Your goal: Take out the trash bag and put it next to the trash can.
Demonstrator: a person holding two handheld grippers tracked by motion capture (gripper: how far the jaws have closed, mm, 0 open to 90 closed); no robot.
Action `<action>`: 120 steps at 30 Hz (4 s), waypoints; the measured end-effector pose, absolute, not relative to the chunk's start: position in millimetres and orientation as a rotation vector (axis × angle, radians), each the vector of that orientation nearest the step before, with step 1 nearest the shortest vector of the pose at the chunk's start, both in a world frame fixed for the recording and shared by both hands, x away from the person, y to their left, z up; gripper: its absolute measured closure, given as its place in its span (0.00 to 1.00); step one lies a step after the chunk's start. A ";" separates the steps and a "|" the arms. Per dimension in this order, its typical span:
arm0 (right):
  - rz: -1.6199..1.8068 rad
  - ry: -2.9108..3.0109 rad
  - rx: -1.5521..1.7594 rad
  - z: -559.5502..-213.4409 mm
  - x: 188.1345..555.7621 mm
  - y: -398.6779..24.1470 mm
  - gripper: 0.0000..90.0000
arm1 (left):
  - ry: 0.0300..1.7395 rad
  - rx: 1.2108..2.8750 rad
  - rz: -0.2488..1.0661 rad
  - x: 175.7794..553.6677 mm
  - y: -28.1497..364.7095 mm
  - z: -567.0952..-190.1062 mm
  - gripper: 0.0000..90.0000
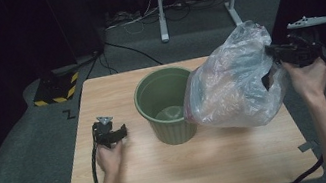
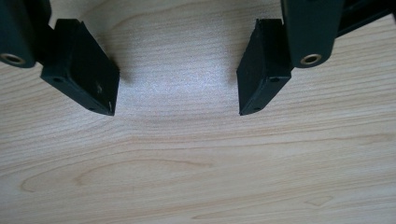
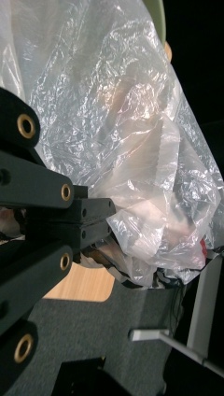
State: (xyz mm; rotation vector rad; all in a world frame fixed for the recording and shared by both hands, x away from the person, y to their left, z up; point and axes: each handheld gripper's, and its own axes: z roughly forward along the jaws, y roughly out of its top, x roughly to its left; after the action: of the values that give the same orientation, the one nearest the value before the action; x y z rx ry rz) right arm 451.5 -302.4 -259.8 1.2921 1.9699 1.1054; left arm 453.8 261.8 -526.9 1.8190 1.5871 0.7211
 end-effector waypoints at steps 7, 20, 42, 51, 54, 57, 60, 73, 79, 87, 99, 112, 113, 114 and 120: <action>1.093 1.964 1.306 -267.5 451.6 -308.9 1.00 | 1.585 1.821 0.728 453.6 261.3 -526.9 0.33; 1.062 1.932 1.360 -278.3 452.4 -325.0 1.00 | 1.583 1.827 0.740 453.2 260.6 -526.8 0.33; 0.981 1.860 1.404 -273.8 453.0 -340.0 1.00 | 1.581 1.830 0.742 453.1 260.6 -526.7 0.33; 1.005 1.894 1.369 -278.2 455.6 -328.2 1.00 | 1.580 1.833 0.742 453.0 260.5 -526.7 0.33; 1.028 1.922 1.352 -283.9 459.2 -318.0 1.00 | 1.580 1.833 0.742 453.0 260.5 -526.7 0.33; 1.041 1.948 1.344 -290.1 464.0 -307.3 1.00 | 1.581 1.829 0.742 453.1 260.3 -526.8 0.33; 1.047 1.975 1.330 -294.9 468.6 -297.2 1.00 | 1.581 1.829 0.740 453.1 260.4 -526.8 0.33; 1.094 2.016 1.324 -321.6 486.4 -265.5 1.00 | 1.581 1.828 0.741 453.1 260.4 -526.8 0.33; 1.145 2.020 1.340 -336.4 493.5 -254.9 0.99 | 1.581 1.828 0.740 453.1 260.5 -526.8 0.33; 1.187 2.023 1.347 -350.5 497.0 -246.5 0.99 | 1.580 1.833 0.739 453.1 260.7 -526.6 0.33; 1.212 2.040 1.363 -374.0 501.6 -240.8 0.99 | 1.581 1.829 0.742 453.1 260.3 -526.8 0.33; 1.206 2.060 1.393 -401.5 504.6 -234.1 0.98 | 1.579 1.833 0.743 453.0 260.4 -526.7 0.33; 1.201 2.065 1.397 -405.6 504.7 -233.9 0.98 | 1.579 1.834 0.742 453.0 260.4 -526.7 0.33; 1.199 2.066 1.400 -407.7 504.6 -233.6 0.98 | 1.579 1.833 0.743 453.0 260.4 -526.7 0.33; 1.181 2.067 1.422 -422.6 503.3 -233.8 0.95 | 1.579 1.833 0.742 453.0 260.5 -526.7 0.33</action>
State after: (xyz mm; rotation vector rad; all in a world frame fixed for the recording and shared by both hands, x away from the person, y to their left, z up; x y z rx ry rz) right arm 503.3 -233.8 -422.6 1.4220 2.0671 1.1809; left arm 453.0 260.5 -526.7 1.8331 1.5794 0.7421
